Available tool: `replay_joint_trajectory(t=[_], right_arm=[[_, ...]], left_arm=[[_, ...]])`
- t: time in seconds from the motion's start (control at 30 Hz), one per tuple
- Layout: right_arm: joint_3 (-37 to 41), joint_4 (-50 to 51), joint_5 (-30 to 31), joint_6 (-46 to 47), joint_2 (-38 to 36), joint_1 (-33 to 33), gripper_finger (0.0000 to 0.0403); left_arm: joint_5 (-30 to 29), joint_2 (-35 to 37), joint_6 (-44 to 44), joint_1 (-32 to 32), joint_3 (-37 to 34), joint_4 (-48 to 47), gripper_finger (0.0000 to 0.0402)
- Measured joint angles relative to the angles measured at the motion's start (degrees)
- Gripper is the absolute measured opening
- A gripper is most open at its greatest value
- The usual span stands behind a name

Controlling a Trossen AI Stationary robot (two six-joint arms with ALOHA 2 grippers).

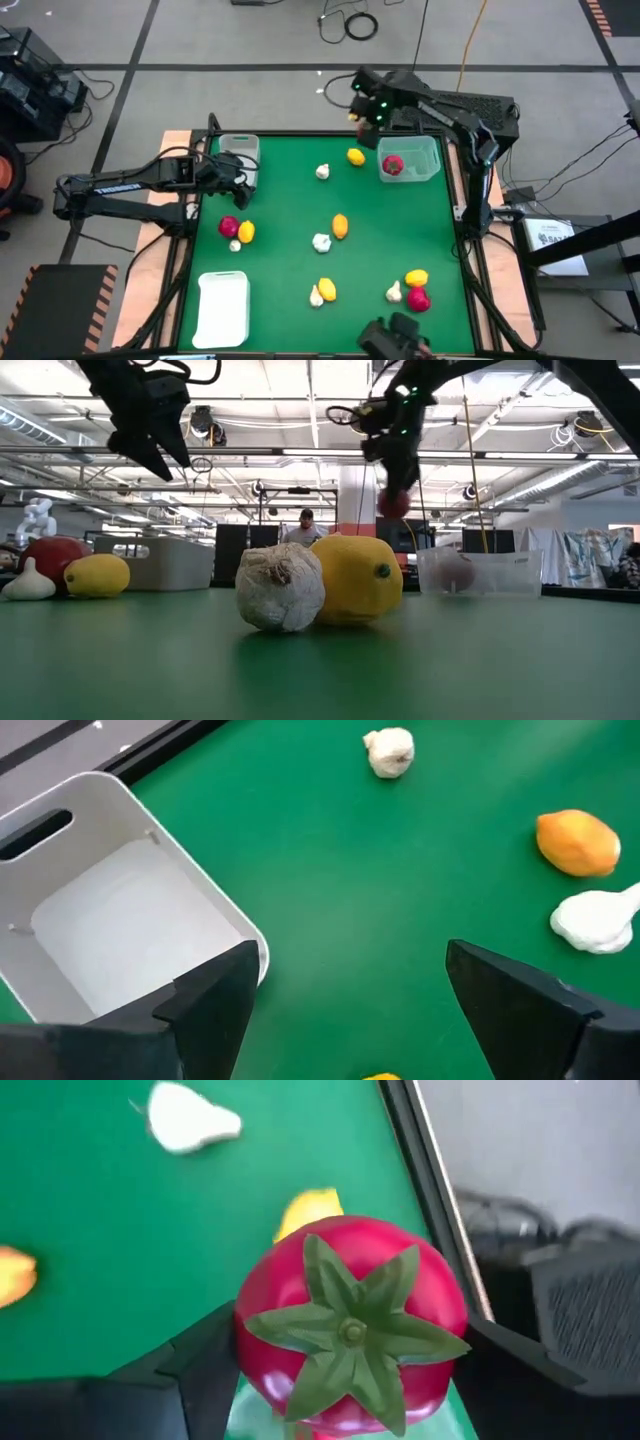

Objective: Sort produce into baskets
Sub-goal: Put the tomato into the transparent bin

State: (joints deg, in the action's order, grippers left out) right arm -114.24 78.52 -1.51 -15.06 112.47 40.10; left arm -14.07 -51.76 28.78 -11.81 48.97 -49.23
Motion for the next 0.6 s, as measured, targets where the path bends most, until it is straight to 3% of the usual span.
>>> replay_joint_trajectory(t=[0.27,0.5,0.6], right_arm=[[6.22,4.03,-0.01,3.93,-4.94,4.75,0.0295],[24.08,-3.25,0.02,5.31,-13.93,7.73,0.0295],[32.69,-8.72,0.04,6.21,-18.70,8.80,0.0295]], left_arm=[[0.14,0.01,-0.69,-0.09,0.00,2.48,0.0329],[0.62,0.01,0.83,-0.09,0.00,3.17,0.0329],[1.15,-0.05,1.99,-0.09,-0.02,7.77,0.0329]])
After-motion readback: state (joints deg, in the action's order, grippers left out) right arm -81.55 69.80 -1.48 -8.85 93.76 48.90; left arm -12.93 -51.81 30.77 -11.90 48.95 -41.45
